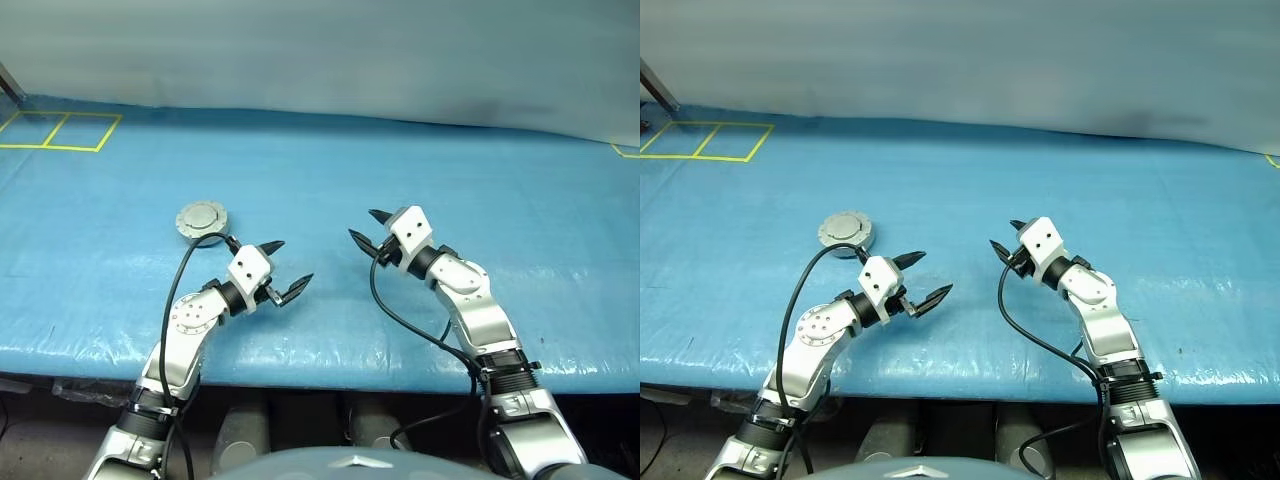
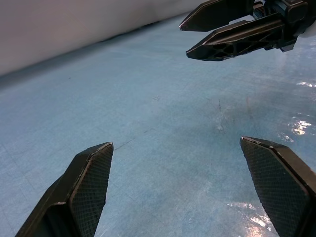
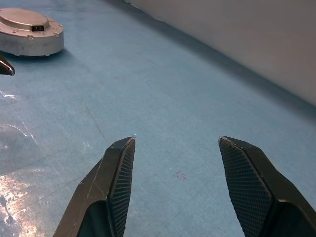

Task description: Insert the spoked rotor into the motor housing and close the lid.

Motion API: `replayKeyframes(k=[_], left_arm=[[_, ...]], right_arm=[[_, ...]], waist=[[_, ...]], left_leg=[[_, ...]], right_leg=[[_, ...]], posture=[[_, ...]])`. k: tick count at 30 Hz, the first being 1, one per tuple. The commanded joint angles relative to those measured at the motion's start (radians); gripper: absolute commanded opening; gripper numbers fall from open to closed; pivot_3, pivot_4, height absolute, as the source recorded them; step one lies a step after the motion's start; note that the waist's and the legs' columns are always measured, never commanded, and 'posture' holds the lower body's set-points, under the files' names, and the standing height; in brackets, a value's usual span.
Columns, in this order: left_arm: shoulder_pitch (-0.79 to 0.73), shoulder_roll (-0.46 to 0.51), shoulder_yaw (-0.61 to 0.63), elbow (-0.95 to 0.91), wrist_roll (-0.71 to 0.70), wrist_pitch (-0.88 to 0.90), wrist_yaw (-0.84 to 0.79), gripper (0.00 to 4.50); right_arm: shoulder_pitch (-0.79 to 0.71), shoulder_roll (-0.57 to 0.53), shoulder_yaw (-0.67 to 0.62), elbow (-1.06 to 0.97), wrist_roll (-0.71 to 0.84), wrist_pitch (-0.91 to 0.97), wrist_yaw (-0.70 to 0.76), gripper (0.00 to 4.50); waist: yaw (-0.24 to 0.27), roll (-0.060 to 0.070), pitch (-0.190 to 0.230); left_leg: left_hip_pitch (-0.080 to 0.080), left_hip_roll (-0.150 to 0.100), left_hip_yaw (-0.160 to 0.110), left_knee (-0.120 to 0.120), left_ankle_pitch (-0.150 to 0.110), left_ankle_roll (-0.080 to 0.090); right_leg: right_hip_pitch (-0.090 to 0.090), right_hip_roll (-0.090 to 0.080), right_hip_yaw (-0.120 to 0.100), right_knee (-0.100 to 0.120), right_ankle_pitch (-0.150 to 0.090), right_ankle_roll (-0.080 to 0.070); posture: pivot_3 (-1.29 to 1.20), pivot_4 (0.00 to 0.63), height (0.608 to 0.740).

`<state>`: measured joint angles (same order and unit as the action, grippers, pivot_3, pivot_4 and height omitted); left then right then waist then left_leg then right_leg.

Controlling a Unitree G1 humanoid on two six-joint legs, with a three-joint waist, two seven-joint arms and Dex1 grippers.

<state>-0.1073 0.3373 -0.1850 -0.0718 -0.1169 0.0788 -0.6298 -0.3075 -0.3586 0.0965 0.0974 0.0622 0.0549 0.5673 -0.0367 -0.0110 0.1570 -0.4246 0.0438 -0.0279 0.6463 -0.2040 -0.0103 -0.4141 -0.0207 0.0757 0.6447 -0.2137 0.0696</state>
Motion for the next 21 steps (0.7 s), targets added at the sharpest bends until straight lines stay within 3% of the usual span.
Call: replayKeyframes(k=[1, 21], left_arm=[[-0.004, -0.005, 0.004, -0.032, 0.006, -0.016, 0.012, 4.46], [-0.021, -0.011, -0.003, 0.000, 0.023, -0.040, 0.020, 4.46]], right_arm=[[-0.018, -0.008, -0.013, -0.021, 0.004, -0.005, 0.001, 2.87], [0.011, -0.014, -0.016, -0.045, -0.007, 0.004, -0.013, 2.87]], waist=[[0.000, 0.000, 0.000], [0.000, 0.000, 0.000]], left_leg=[[0.000, 0.000, 0.000, 0.000, 0.000, 0.000], [0.000, 0.000, 0.000, 0.000, 0.000, 0.000]], right_leg=[[0.000, 0.000, 0.000, 0.000, 0.000, 0.000], [0.000, 0.000, 0.000, 0.000, 0.000, 0.000]], posture=[[0.00, 0.150, 0.740], [0.00, 0.150, 0.740]])
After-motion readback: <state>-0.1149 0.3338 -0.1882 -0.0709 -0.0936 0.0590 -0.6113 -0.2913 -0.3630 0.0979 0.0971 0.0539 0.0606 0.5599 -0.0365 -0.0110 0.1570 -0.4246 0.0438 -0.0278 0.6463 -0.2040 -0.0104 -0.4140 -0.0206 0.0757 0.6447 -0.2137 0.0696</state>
